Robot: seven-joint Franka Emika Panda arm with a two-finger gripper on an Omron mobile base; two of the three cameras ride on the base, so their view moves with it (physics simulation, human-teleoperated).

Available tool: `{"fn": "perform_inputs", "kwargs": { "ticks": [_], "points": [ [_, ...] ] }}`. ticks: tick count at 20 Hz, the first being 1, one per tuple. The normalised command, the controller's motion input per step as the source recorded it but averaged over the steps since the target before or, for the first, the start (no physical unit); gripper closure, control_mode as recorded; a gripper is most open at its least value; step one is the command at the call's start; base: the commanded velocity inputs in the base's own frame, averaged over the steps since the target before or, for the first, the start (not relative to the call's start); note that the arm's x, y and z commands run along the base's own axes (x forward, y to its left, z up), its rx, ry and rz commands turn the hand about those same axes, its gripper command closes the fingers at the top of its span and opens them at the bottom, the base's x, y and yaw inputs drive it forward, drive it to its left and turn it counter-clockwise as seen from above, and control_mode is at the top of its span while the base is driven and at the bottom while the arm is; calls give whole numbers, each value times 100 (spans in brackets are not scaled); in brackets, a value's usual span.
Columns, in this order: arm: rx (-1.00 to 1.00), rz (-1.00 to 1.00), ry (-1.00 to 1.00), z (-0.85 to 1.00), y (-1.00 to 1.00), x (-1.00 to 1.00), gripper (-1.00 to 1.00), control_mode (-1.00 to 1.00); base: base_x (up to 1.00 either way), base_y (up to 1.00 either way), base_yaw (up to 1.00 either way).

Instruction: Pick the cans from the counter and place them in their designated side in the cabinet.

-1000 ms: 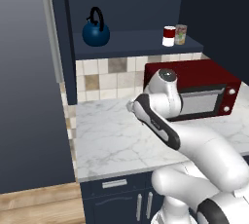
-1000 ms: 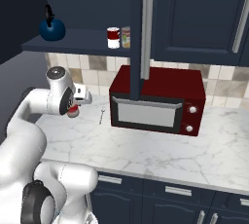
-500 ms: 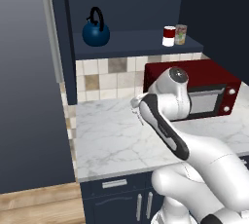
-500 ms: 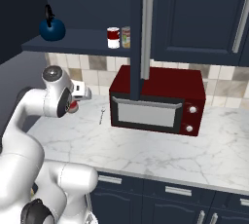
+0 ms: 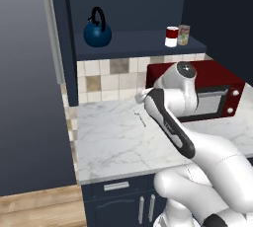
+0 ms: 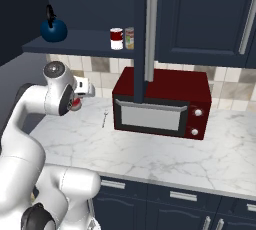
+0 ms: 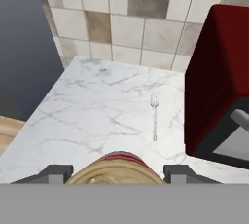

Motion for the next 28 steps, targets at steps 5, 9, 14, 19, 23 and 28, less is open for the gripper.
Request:
{"fn": "perform_inputs", "kwargs": {
  "ticks": [5, 9, 14, 19, 23, 28],
  "points": [
    [0, 1, 0, 29, -5, 0, 100, -100, 0, 0, 0],
    [0, 1, 1, 27, -3, 1, 100, -100, 0, 0, 0],
    [0, 0, 0, 28, -2, 4, 100, -100, 0, 0, 0],
    [0, 0, 0, 26, -4, 6, 100, -100, 0, 0, 0],
    [0, 0, 0, 24, -5, 0, 100, -100, 0, 0, 0],
    [0, 0, 0, 22, -9, 1, 100, -100, 0, 0, 0]
  ]
}}
